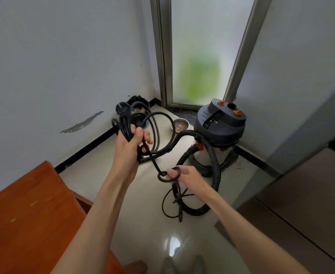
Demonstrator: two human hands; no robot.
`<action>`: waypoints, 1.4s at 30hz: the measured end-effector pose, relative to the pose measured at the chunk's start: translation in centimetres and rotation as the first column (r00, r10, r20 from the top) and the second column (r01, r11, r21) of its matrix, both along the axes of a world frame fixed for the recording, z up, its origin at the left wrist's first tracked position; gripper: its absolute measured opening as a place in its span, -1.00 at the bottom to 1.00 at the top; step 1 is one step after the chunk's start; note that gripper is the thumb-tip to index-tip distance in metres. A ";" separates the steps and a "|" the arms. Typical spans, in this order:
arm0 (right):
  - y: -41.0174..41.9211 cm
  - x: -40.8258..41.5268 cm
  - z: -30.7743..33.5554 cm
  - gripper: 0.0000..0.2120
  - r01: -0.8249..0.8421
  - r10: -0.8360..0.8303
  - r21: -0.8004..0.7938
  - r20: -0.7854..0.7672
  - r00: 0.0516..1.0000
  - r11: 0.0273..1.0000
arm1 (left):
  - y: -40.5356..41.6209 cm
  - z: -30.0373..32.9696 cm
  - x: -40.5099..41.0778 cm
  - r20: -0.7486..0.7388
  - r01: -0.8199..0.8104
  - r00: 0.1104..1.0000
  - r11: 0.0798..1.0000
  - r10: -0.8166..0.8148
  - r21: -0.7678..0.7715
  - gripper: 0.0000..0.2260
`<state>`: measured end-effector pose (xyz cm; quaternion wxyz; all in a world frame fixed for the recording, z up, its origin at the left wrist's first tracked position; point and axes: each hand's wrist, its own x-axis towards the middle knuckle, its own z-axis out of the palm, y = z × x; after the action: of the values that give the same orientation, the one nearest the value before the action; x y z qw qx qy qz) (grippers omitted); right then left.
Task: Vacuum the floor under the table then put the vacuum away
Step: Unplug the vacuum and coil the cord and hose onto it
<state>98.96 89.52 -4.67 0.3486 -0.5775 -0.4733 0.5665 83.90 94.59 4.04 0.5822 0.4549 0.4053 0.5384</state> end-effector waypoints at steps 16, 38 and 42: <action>-1.3 -1.7 1.5 -0.87 0.360 -0.336 0.130 -0.172 0.926 0.924 | -2.3 -3.2 0.2 -0.272 -0.058 0.960 0.998 0.061 0.017 -0.88; -1.6 0.0 1.6 -0.83 0.284 -0.348 -0.202 -0.530 0.773 0.937 | -4.6 -5.4 1.0 -0.613 0.183 0.771 0.982 -0.172 -0.045 -0.86; -1.5 -0.3 1.8 -0.83 0.228 -0.298 -0.199 -0.493 0.817 0.953 | -5.0 -6.3 2.0 -0.625 0.122 0.771 0.991 -0.127 -0.050 -0.77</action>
<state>98.68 88.01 -2.83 0.4992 -0.4854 -0.2395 0.6766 85.92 89.58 -2.27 0.4503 0.6317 0.5465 0.3156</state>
